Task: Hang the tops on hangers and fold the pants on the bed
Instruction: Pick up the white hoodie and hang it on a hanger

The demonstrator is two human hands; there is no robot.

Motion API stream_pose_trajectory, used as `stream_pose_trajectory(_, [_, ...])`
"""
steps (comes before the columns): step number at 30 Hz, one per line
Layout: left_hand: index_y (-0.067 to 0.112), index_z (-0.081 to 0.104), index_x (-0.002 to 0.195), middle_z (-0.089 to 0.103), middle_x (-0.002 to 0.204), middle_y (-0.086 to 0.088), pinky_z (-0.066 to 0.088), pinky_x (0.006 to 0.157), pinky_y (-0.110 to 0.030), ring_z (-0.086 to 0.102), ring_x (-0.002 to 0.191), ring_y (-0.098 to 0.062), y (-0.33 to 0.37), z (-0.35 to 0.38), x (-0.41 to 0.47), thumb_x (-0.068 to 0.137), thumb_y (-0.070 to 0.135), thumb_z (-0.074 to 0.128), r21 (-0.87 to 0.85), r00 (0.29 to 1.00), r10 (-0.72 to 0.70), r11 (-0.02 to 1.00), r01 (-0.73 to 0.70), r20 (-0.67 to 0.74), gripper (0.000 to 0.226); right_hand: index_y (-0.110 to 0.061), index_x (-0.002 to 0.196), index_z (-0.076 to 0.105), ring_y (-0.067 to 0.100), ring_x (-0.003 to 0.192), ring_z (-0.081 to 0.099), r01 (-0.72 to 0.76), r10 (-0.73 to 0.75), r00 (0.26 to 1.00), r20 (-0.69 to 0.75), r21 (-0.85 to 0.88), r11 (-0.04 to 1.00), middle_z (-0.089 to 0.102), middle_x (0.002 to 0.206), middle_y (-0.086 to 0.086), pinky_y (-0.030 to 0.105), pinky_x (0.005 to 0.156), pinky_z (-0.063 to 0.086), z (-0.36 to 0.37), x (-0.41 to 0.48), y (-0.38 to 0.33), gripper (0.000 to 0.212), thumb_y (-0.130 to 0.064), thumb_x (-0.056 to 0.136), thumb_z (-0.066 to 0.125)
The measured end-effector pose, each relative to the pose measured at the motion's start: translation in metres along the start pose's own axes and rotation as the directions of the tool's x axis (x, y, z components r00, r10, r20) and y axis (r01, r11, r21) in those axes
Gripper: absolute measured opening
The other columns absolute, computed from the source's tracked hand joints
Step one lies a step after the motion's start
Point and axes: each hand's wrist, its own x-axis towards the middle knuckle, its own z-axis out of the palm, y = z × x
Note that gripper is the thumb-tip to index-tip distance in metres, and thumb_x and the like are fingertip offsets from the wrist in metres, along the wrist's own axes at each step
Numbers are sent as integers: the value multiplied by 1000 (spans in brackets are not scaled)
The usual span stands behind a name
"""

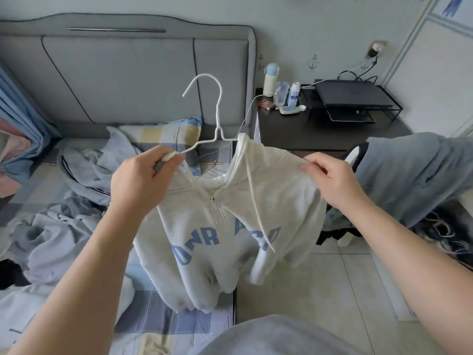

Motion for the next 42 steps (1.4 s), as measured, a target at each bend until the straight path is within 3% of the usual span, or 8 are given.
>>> stream_pose_trajectory(3, [32,71,89,56,54,4,36,50,-23,52,52,-12,-2,0,-1,94,52,55,-11,1000,22,1000,-22,-19,26,-15,71,59,4,54,44,-120,113,992,59,113,986,48,56,-9,16,58,38,0,3,-13,51,-59,92,49])
stream_pose_trajectory(5, [31,70,89,54,53,4,35,50,-21,51,51,-14,-2,0,-2,92,53,52,-40,997,47,998,-49,-65,29,-9,96,69,17,89,67,-373,325,909,261,163,913,72,93,2,32,90,51,-3,8,-17,71,-73,91,39])
stream_pose_trajectory(7, [30,70,89,54,54,3,35,53,-20,49,53,-19,-3,0,-3,93,50,54,-27,989,72,997,-76,-126,26,-15,131,63,23,124,60,-639,525,736,428,182,747,66,132,6,44,113,40,-8,12,-16,68,-68,96,41])
stream_pose_trajectory(15, [25,73,88,50,64,16,31,50,-24,46,61,-12,-8,16,-5,96,42,57,73,965,200,979,-190,-169,25,-8,115,71,27,103,72,-782,476,213,853,-143,606,74,115,13,36,86,57,-17,9,-10,27,-11,98,49])
stream_pose_trajectory(20, [20,72,92,69,75,2,27,52,-18,54,63,-23,-15,23,-6,96,35,59,104,939,309,949,-296,-148,21,-10,102,79,26,103,70,-733,274,129,953,-94,674,74,110,11,38,92,54,-12,3,-7,27,-7,82,61])
stream_pose_trajectory(28, [18,74,99,72,83,2,30,58,-16,58,71,-24,-21,28,-10,97,39,56,50,949,287,958,-283,-129,28,-6,97,78,23,95,71,-788,127,150,981,41,615,75,100,9,35,90,55,-8,-6,-1,35,-21,67,88])
stream_pose_trajectory(36, [18,74,96,71,81,1,28,55,-15,56,66,-25,-14,34,-12,95,32,63,104,947,294,954,-282,-128,17,20,130,48,32,105,64,-763,107,113,988,17,646,61,119,22,38,92,55,7,-12,-16,53,1,84,63])
stream_pose_trajectory(42, [15,75,99,72,81,-3,31,58,-26,56,68,-26,-18,31,-13,98,39,52,116,946,299,951,-285,-127,33,6,134,52,35,113,59,-768,92,175,980,77,636,63,119,19,42,94,53,12,-16,-19,52,0,83,61])
